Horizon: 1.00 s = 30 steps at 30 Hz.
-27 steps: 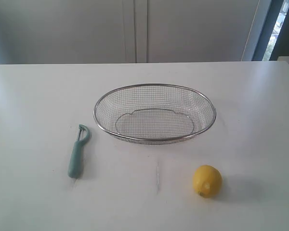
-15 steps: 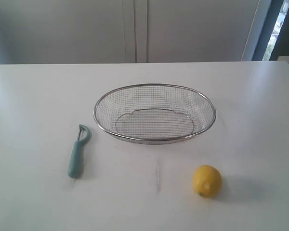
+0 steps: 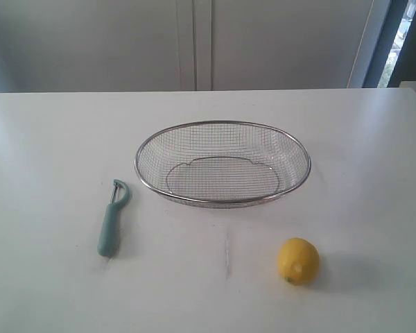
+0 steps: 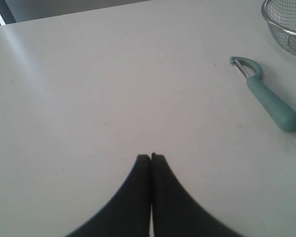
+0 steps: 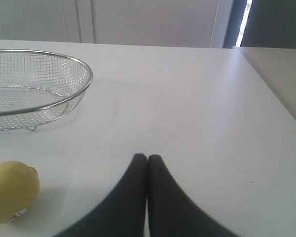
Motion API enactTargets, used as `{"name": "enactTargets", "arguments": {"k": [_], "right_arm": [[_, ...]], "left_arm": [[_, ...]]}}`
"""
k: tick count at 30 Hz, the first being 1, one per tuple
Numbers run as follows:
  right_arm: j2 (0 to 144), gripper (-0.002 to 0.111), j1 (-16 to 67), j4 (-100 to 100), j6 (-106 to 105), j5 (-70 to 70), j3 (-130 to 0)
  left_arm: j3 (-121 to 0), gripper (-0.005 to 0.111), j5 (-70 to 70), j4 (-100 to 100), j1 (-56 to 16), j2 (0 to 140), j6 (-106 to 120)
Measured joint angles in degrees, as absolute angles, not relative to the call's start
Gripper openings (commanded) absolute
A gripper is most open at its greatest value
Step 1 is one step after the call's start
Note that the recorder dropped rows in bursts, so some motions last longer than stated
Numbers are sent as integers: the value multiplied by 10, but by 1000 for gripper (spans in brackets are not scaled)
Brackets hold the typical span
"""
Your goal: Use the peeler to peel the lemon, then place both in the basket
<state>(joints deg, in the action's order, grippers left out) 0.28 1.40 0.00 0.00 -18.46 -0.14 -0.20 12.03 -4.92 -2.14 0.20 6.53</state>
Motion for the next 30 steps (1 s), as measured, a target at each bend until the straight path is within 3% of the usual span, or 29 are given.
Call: {"name": "enactTargets", "arguments": {"k": [10,26,30], "right_arm": [[3,0,14,0,0,5,-1],[3,0,14,7,30,190,-1],[3,0,14,225,90,313,-1]], "left_arm": [[-2,0,120,-49,-21,2,65],[-2,0,120,-49,-21,2,65],[-2,0,120,-49,-21,2,65]]}}
